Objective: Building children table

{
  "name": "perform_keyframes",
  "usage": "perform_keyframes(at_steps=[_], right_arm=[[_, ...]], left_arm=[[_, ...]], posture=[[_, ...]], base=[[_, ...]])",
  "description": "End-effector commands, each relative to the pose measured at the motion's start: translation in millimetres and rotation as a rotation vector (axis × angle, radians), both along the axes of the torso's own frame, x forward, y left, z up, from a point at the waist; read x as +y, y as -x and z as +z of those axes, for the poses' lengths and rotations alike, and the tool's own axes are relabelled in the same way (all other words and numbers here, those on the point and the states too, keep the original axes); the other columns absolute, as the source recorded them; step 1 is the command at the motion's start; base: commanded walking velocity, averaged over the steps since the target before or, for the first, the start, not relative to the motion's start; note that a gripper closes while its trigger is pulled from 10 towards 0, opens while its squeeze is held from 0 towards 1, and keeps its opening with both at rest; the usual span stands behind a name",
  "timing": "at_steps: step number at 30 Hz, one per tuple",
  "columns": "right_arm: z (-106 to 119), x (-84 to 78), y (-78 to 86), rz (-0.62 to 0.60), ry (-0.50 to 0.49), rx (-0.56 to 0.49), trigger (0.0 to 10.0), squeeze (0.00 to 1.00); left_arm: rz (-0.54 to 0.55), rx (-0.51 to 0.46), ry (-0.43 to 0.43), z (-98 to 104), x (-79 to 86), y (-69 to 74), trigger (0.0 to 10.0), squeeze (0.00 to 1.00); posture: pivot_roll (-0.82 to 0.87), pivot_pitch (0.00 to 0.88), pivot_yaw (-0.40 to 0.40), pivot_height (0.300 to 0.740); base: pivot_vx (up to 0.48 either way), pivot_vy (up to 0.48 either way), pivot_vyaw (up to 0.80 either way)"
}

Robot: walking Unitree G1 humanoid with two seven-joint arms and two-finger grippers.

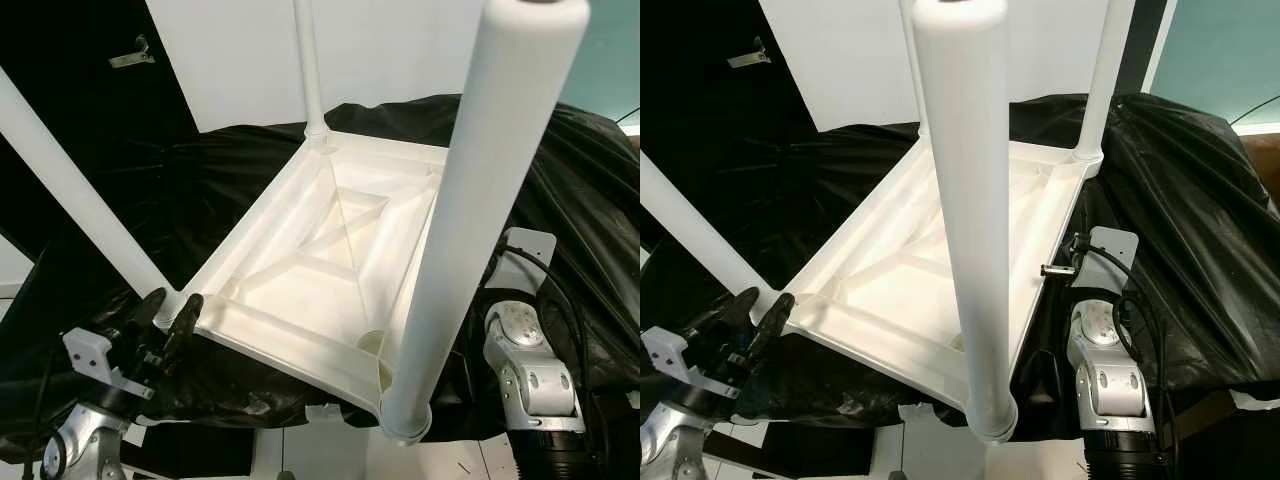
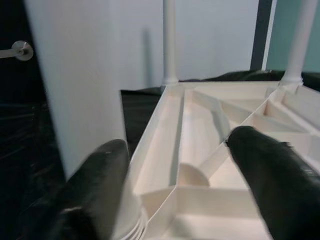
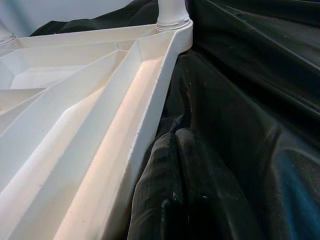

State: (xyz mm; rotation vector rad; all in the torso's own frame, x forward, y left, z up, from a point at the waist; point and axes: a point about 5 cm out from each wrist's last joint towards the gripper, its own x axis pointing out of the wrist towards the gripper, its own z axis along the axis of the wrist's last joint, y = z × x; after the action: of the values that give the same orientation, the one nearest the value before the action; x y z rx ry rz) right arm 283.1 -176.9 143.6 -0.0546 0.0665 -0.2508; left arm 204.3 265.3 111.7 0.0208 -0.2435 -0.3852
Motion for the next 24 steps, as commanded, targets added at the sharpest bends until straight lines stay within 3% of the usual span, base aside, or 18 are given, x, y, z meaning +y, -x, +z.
perform_keyframes(at_steps=[1, 3, 4, 6, 7, 8, 15, 24], right_arm=[[-1.1, 5.9, -3.3, 0.021, -0.007, 0.001, 10.0, 0.0], [-0.7, 7.4, -5.1, 0.027, -0.008, -0.001, 10.0, 0.0], [-0.3, 8.0, -5.7, 0.029, -0.009, -0.002, 10.0, 0.0], [-0.2, 8.2, -6.0, 0.03, -0.009, -0.002, 10.0, 0.0], [0.0, 8.0, -6.3, 0.029, -0.009, -0.004, 10.0, 0.0], [0.1, 7.7, -6.5, 0.028, -0.009, -0.004, 10.0, 0.0], [1.1, 4.6, -5.5, 0.015, -0.006, -0.01, 10.0, 0.0], [-1.2, 3.4, -2.1, 0.007, -0.001, -0.006, 10.0, 0.0]], left_arm=[[0.135, -0.001, -0.004, 3.0, 9.1, -2.2, 10.0, 0.97], [0.188, 0.0, -0.022, 3.7, 12.5, -8.1, 10.0, 0.8], [0.211, 0.0, -0.024, 4.3, 13.9, -11.0, 10.0, 0.4], [0.234, 0.001, -0.031, 4.6, 15.5, -13.5, 10.0, 0.4], [0.252, 0.006, -0.029, 4.5, 16.9, -17.0, 10.0, 0.05], [0.266, 0.011, -0.036, 4.1, 17.8, -20.3, 10.0, 0.0], [0.279, 0.025, -0.055, 4.0, 15.4, -32.9, 10.0, 0.0], [0.29, 0.062, -0.054, -6.6, 22.8, -14.0, 10.0, 0.03]], posture=[[0.11, 0.0, 0.061, 0.74], [0.11, 0.0, 0.061, 0.74], [0.11, 0.0, 0.062, 0.74], [0.11, 0.0, 0.062, 0.74], [0.1, 0.0, 0.065, 0.74], [0.1, 0.0, 0.067, 0.74], [0.08, 0.0, 0.076, 0.74], [0.08, 0.0, 0.07, 0.74]], base=[[0.0, 0.0, 0.0], [0.0, 0.0, 0.0], [0.0, 0.0, 0.0], [0.0, 0.0, 0.0], [0.0, 0.0, 0.0], [0.0, 0.0, 0.0], [0.0, 0.0, 0.0], [0.0, 0.0, 0.0]])
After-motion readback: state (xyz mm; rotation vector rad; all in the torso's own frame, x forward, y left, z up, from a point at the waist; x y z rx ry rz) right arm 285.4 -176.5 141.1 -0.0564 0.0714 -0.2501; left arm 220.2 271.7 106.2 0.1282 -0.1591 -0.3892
